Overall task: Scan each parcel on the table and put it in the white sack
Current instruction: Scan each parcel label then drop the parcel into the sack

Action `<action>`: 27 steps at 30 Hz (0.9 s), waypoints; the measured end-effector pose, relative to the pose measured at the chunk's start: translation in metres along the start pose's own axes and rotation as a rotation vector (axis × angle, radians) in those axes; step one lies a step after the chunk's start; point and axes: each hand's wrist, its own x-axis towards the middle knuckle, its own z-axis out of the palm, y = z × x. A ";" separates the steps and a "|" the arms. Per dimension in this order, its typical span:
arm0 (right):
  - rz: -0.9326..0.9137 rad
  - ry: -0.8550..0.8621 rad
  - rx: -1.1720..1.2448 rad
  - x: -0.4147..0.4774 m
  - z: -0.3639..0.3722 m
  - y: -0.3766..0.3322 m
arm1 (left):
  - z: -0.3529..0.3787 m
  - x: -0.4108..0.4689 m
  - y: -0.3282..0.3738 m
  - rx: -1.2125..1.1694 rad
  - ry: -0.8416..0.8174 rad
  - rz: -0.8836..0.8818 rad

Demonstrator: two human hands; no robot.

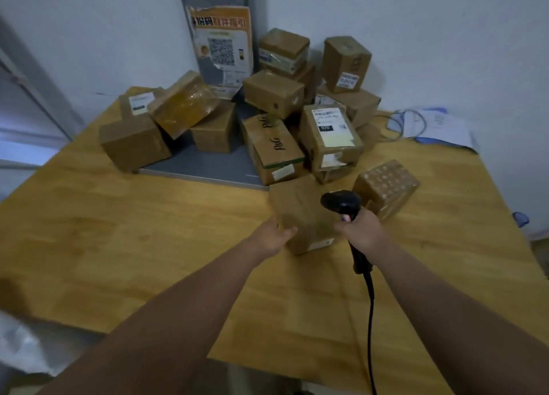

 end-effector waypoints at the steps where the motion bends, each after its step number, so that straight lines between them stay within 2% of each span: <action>1: 0.006 -0.020 0.029 0.005 0.000 0.002 | 0.005 0.004 0.002 -0.062 -0.019 -0.036; 5: 0.022 -0.082 0.192 0.018 0.011 0.009 | 0.015 0.023 -0.002 -0.252 -0.009 -0.148; 9: 0.056 -0.116 0.465 0.016 0.022 0.014 | 0.015 0.034 -0.009 -0.401 0.148 -0.154; 11: 0.055 -0.133 0.589 0.014 0.026 0.012 | 0.014 0.035 -0.009 -0.425 0.176 -0.168; 14: 0.042 -0.127 0.662 0.013 0.031 0.005 | 0.015 0.035 -0.004 -0.425 0.146 -0.244; 17: 0.007 -0.121 0.661 0.011 0.033 0.004 | 0.009 0.032 0.003 -0.521 0.011 -0.287; 19: 0.019 -0.105 0.703 0.012 0.032 0.009 | 0.000 0.028 0.006 -0.608 -0.061 -0.254; 23: 0.073 -0.160 0.858 0.010 0.030 0.013 | -0.011 0.022 -0.002 -0.596 -0.001 -0.122; 27: 0.110 -0.217 0.920 0.006 0.030 0.011 | -0.017 0.008 -0.007 -0.879 -0.093 -0.043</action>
